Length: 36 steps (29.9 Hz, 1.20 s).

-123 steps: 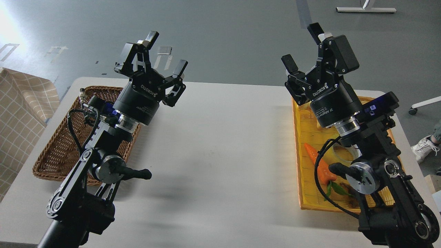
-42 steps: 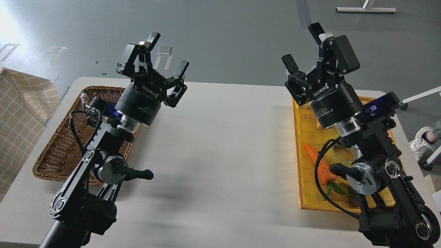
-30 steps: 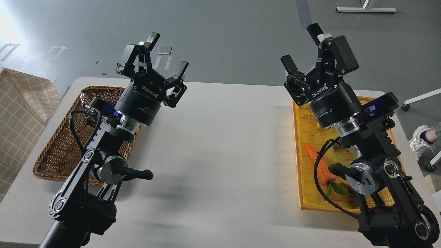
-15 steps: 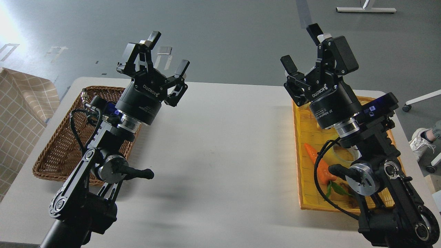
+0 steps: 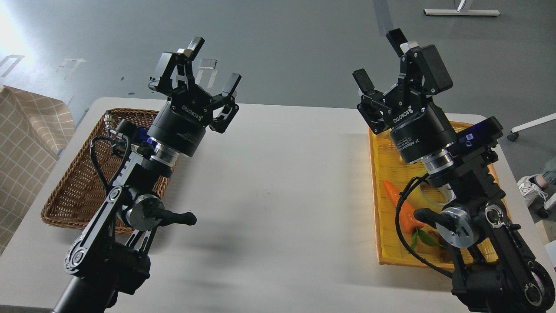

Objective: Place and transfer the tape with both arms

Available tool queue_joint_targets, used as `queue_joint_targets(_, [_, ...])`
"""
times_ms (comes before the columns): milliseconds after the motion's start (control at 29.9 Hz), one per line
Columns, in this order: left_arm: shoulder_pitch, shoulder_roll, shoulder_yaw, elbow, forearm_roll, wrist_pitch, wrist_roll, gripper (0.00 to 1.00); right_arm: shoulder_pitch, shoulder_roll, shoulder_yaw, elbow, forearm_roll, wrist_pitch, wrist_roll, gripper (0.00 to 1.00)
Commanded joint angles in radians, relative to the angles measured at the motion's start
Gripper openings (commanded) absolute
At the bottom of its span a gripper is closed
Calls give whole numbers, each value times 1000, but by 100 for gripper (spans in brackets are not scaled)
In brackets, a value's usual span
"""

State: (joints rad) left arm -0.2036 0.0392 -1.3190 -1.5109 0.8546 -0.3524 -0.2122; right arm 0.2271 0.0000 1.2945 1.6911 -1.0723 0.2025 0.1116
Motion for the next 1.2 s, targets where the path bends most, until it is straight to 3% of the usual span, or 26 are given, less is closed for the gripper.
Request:
queue_joint_targets(0, [-5, -22, 4, 0, 1, 1, 1, 98, 0, 0, -3, 25, 0, 0, -1, 99])
queue_joint_targets(736, [10, -39, 4, -3, 20, 21, 7, 98, 0, 0, -7, 1, -3, -5, -12, 99])
queue_joint_targets(1170, [7, -9, 1, -3, 17, 17, 4, 98, 34, 0, -6, -4, -12, -29, -46, 99])
